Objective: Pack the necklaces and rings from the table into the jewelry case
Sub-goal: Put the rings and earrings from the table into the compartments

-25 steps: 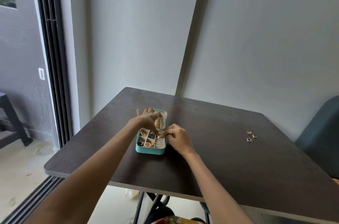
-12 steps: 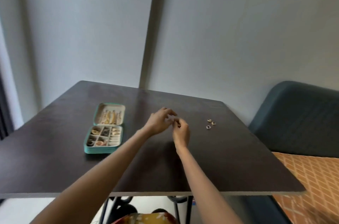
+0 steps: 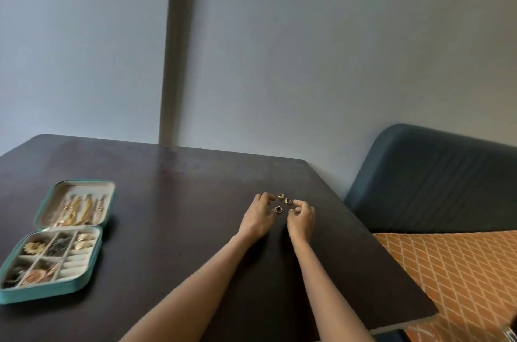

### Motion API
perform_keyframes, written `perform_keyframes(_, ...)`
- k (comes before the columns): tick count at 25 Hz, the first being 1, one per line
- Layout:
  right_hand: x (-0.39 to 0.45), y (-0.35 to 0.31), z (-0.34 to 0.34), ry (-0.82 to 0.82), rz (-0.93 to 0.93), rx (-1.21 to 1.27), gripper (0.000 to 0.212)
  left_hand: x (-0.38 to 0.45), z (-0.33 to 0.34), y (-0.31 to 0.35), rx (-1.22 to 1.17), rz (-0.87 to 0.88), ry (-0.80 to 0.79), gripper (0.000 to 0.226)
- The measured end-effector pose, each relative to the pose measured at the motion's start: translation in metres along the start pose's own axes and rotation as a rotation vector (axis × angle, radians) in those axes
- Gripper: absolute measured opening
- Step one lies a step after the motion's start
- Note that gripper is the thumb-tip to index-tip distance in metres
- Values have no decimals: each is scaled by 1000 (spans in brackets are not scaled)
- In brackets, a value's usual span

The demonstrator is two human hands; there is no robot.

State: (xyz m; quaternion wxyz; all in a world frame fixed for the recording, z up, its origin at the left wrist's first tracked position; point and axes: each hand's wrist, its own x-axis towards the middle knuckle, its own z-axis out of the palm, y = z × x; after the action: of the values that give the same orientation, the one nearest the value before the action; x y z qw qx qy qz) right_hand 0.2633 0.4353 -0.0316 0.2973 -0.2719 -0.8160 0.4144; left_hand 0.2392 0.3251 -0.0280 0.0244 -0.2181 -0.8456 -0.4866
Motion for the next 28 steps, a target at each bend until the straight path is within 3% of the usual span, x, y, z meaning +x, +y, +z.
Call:
perform_keyframes(6, 49, 14, 19, -116, -116, -200, 37, 38, 13, -14, -36, -36, 53, 31)
perform_keyframes(9, 58, 18, 25, -139, -232, -377, 30, 46, 17, -18, -40, -24, 72, 28)
perform_keyframes(12, 56, 22, 22, -117, -224, -196, 16, 46, 19, -19, -63, -20, 101, 25)
perform_keyframes(15, 52, 18, 17, -135, -175, 53, 17, 46, 18, -19, -88, -11, 108, 25)
perform_keyframes(21, 35, 13, 7, -326, -59, 574, 22, 40, 11, -19, -203, 30, 70, 22)
perform_keyframes(24, 23, 9, 0, -337, -13, 699, 21, 34, 8, -15, -243, 21, 108, 11)
perform_keyframes(28, 6, 6, -5, -328, -52, 668, 15, 17, 0, -12, -312, -29, 150, 9)
